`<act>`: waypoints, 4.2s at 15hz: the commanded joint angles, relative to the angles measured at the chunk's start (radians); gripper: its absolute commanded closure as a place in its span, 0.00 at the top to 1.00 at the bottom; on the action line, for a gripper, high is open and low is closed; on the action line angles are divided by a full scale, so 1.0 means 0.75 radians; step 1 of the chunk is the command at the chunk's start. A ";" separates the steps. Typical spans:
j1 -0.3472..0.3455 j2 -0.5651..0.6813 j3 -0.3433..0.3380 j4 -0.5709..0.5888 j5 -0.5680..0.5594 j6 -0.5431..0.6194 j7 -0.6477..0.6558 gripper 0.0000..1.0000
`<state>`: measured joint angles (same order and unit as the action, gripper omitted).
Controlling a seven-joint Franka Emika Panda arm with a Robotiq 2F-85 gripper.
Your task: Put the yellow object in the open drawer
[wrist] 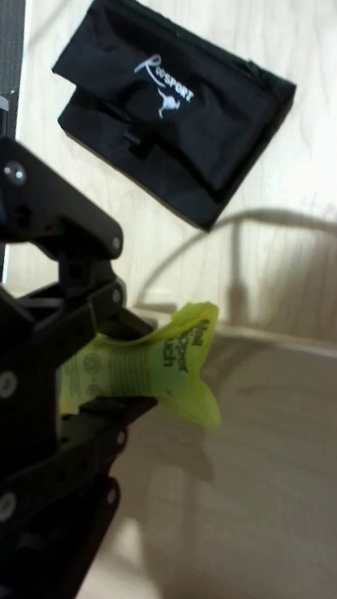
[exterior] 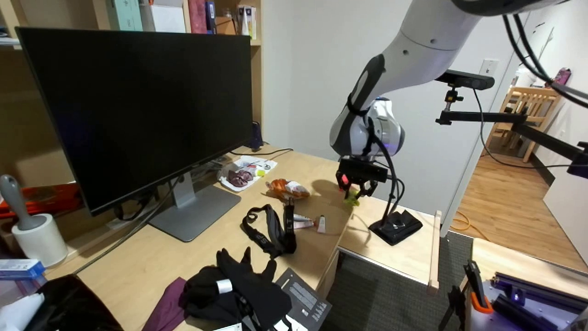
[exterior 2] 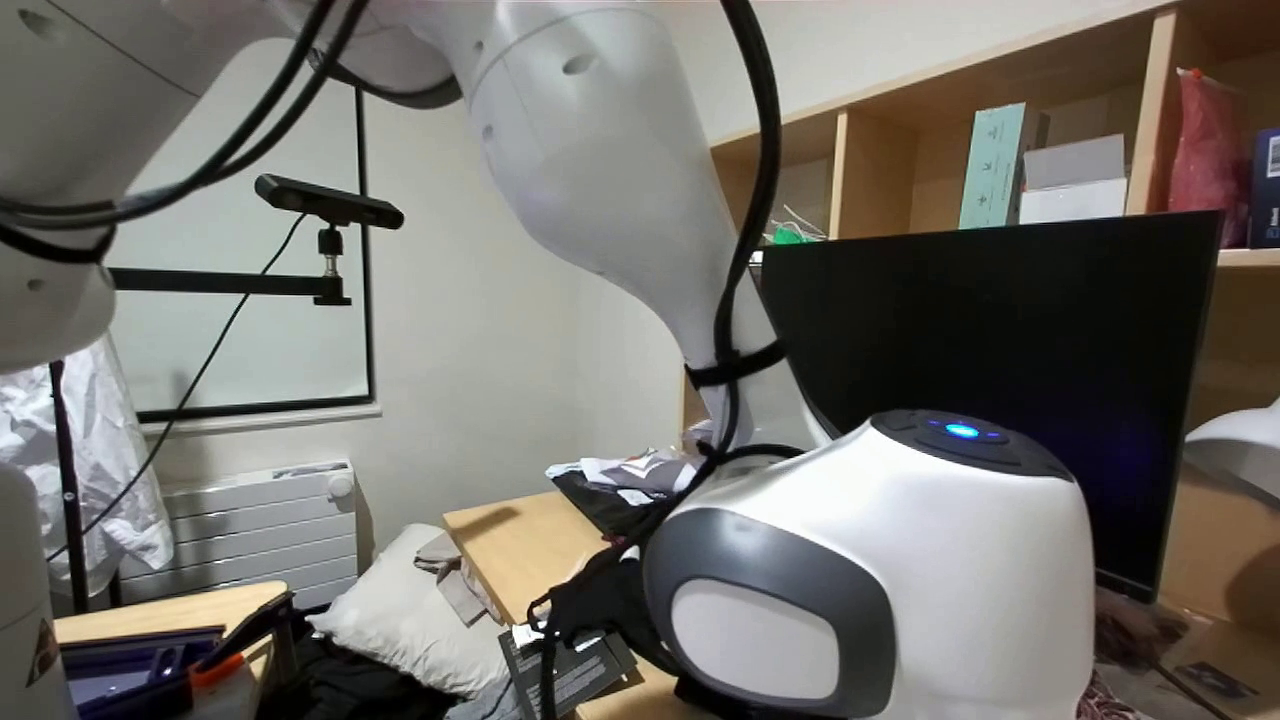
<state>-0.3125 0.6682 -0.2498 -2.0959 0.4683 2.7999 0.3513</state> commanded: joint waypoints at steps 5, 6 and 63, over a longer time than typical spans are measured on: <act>-0.199 -0.301 -0.003 -0.401 -0.220 0.043 -0.529 0.14; -0.238 -0.320 0.005 -0.432 -0.250 0.039 -0.614 0.14; 0.158 -0.351 -0.035 -0.680 -0.778 0.224 -0.555 1.00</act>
<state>-0.3514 0.5178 -0.1940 -2.5565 -0.1573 3.0756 -0.1575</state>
